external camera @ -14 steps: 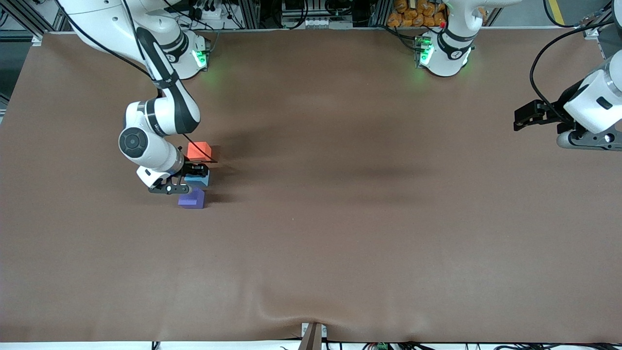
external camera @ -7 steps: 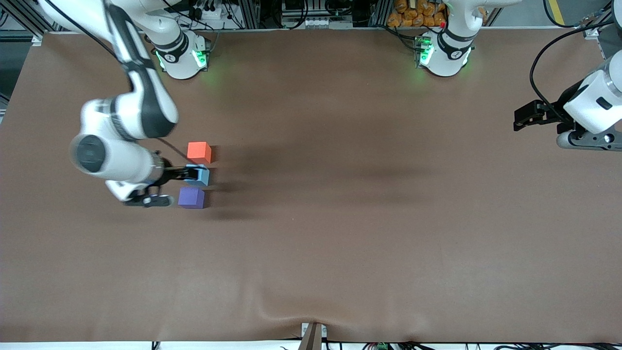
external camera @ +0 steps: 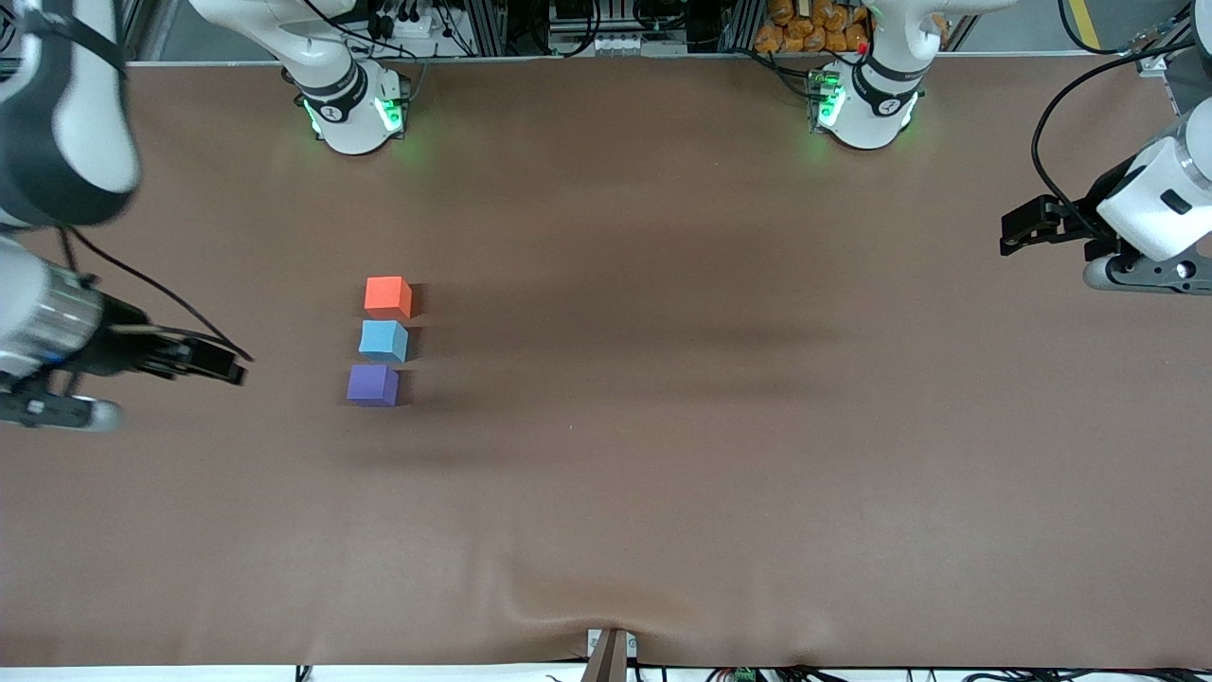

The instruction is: Place blue block between orange and purple blocks

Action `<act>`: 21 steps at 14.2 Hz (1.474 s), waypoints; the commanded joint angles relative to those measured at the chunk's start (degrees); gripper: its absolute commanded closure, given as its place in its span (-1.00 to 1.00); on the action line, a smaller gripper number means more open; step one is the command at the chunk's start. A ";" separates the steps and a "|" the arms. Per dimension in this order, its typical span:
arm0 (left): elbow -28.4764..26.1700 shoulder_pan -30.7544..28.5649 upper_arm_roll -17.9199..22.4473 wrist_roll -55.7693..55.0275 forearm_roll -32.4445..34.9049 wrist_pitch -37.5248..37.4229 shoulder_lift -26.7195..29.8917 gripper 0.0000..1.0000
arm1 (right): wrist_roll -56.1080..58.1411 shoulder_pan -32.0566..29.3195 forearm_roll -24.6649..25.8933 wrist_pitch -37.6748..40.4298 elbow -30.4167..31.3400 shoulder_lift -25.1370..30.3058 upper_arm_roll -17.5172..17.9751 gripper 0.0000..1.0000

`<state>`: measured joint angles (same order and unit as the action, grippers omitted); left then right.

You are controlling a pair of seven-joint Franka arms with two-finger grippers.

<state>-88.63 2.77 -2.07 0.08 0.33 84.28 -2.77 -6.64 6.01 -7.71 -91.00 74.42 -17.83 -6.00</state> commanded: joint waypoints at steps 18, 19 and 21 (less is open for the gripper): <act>0.73 -0.13 -0.22 -0.43 0.46 -0.44 -0.65 -1.00 | 8.82 -2.58 11.91 7.22 13.84 23.46 0.99 -1.00; 0.73 -0.13 -0.30 -0.43 0.38 -0.35 -0.65 -1.00 | 10.41 -2.84 12.01 8.45 12.16 22.15 0.99 -1.00; 0.73 0.13 -0.30 -0.61 0.46 -0.35 -1.26 -1.00 | 11.56 -3.11 11.66 8.82 10.83 21.00 0.99 -1.00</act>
<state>-88.63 2.82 -2.08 0.08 0.33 84.29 -3.23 2.81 3.68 2.70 -83.80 88.88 5.84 -5.49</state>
